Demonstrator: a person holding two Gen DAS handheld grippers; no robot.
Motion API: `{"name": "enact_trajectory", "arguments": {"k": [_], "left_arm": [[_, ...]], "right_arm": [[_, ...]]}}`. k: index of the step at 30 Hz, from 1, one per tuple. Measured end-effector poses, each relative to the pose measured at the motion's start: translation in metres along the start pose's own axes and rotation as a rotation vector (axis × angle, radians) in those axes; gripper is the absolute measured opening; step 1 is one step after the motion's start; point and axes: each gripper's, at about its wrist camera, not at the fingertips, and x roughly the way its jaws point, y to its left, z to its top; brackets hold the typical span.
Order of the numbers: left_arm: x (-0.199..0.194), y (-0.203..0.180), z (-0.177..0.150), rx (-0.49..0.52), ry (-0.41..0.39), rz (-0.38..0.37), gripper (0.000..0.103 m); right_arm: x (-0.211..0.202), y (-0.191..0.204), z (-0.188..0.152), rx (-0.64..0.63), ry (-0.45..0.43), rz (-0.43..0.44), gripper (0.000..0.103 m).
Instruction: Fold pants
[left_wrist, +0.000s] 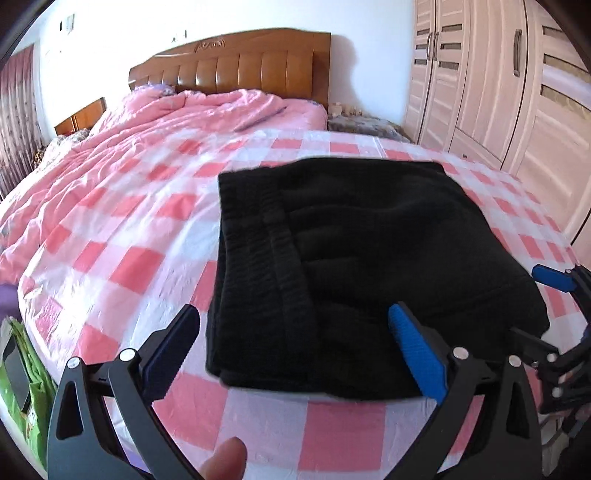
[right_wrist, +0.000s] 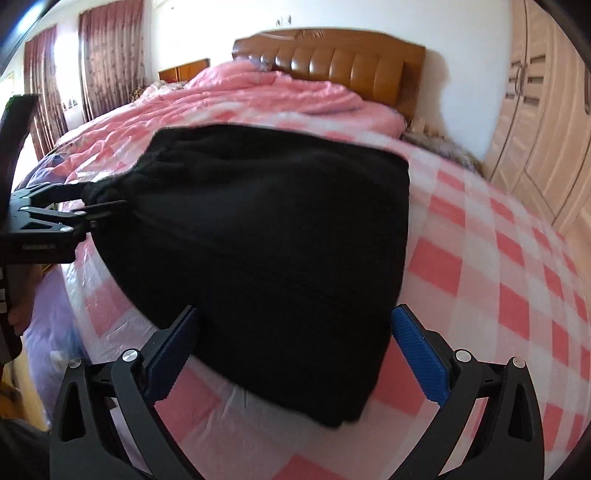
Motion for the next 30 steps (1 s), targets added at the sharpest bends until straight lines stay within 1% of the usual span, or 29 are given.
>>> {"name": "enact_trajectory", "arguments": {"k": [1,4,5,6,7,8,9,10,11,13,15,16,17,19,22,25,30], "left_arm": [[-0.002,0.001,-0.001,0.004,-0.002,0.015,0.102],[-0.031,-0.005,-0.01,0.052,-0.034,0.092,0.102],[-0.045,-0.011,-0.014,0.084,-0.054,0.143,0.102],[-0.054,-0.015,-0.018,0.102,-0.072,0.166,0.102],[-0.067,-0.02,-0.024,0.118,-0.101,0.172,0.102],[-0.075,-0.023,-0.027,0.12,-0.12,0.161,0.102],[-0.088,-0.026,-0.033,0.1,-0.146,0.122,0.102],[-0.095,-0.028,-0.037,0.075,-0.156,0.092,0.102],[-0.101,-0.029,-0.041,0.038,-0.166,0.044,0.102],[-0.105,-0.031,-0.048,-0.02,-0.186,-0.03,0.102],[-0.104,-0.034,-0.054,-0.051,-0.203,-0.051,0.102],[-0.102,-0.038,-0.055,-0.058,-0.197,-0.036,0.102],[-0.099,-0.04,-0.057,-0.066,-0.188,-0.008,0.102],[-0.098,-0.042,-0.059,-0.074,-0.192,0.021,0.102],[-0.104,-0.042,-0.061,-0.08,-0.23,0.07,0.102],[-0.11,-0.044,-0.062,-0.065,-0.271,0.108,0.102],[-0.116,-0.057,-0.066,0.0,-0.3,0.117,0.102]], "right_arm": [[-0.015,-0.003,0.0,0.021,-0.037,0.01,0.099],[-0.06,-0.005,-0.004,0.044,-0.127,0.039,0.099],[-0.071,-0.003,-0.008,0.052,-0.147,0.041,0.099],[-0.081,-0.001,-0.012,0.059,-0.165,0.044,0.099],[-0.091,0.002,-0.017,0.062,-0.181,0.046,0.099],[-0.101,0.008,-0.026,0.058,-0.197,0.043,0.099],[-0.107,0.013,-0.032,0.052,-0.206,0.031,0.099],[-0.113,0.021,-0.042,0.043,-0.22,0.008,0.099],[-0.115,0.025,-0.047,0.035,-0.225,-0.003,0.099],[-0.118,0.035,-0.061,0.014,-0.231,-0.033,0.099],[-0.119,0.038,-0.073,0.001,-0.241,-0.083,0.099],[-0.119,0.037,-0.078,0.006,-0.244,-0.099,0.099],[-0.119,0.034,-0.082,0.016,-0.247,-0.099,0.099],[-0.12,0.03,-0.085,0.045,-0.261,-0.099,0.099],[-0.123,0.024,-0.086,0.086,-0.298,-0.093,0.099],[-0.128,0.025,-0.089,0.092,-0.326,-0.095,0.099],[-0.134,0.032,-0.09,0.062,-0.362,-0.085,0.099]]}}
